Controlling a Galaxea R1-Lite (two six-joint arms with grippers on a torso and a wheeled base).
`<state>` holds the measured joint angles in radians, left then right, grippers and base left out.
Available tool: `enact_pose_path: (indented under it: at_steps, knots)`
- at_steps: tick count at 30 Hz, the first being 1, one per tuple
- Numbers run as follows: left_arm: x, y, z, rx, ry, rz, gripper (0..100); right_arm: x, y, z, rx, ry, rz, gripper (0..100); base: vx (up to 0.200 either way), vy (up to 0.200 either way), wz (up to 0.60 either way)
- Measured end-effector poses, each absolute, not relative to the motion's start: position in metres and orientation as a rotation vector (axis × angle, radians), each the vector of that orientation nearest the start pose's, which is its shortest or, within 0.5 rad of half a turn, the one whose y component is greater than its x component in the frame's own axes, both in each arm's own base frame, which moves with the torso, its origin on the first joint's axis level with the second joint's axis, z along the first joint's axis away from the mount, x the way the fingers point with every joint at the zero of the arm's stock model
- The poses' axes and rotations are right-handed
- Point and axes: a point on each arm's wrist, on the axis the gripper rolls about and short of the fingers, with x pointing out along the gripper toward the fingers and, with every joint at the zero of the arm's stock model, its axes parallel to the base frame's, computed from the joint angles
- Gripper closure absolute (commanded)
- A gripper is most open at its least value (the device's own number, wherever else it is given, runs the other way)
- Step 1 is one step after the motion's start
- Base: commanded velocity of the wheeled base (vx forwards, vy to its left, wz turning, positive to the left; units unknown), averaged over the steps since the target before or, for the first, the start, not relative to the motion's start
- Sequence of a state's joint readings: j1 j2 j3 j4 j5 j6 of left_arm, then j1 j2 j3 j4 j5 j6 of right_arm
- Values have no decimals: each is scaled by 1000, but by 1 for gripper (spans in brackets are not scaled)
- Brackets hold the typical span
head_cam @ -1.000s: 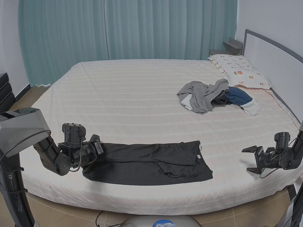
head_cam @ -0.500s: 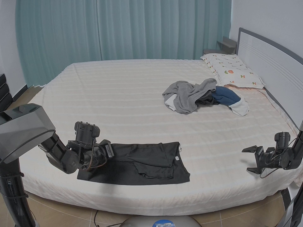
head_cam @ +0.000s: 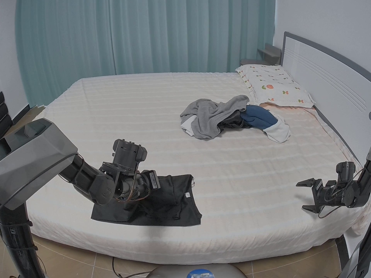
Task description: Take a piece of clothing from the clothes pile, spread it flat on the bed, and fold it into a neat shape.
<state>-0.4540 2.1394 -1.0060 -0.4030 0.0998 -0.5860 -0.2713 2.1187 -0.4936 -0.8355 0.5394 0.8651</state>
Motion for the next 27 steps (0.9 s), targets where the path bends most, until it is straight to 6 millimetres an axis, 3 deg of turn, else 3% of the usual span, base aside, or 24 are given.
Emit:
enact_pose_path:
  at_steps: [10,11,19,27]
  knots:
    - [355,-186,54,-354,764,-140,100,284,-67,7,1128,810,-76,0,0,0,0]
    - [355,-188,51,-351,771,-139,0,284,-67,7,1126,811,-76,0,0,0,0]
    - [355,-201,38,-338,796,-161,0,284,-67,6,1121,811,-75,0,0,0,0]
    - [355,-202,47,-434,785,-159,0,284,-67,6,1121,812,-75,0,0,0,0]
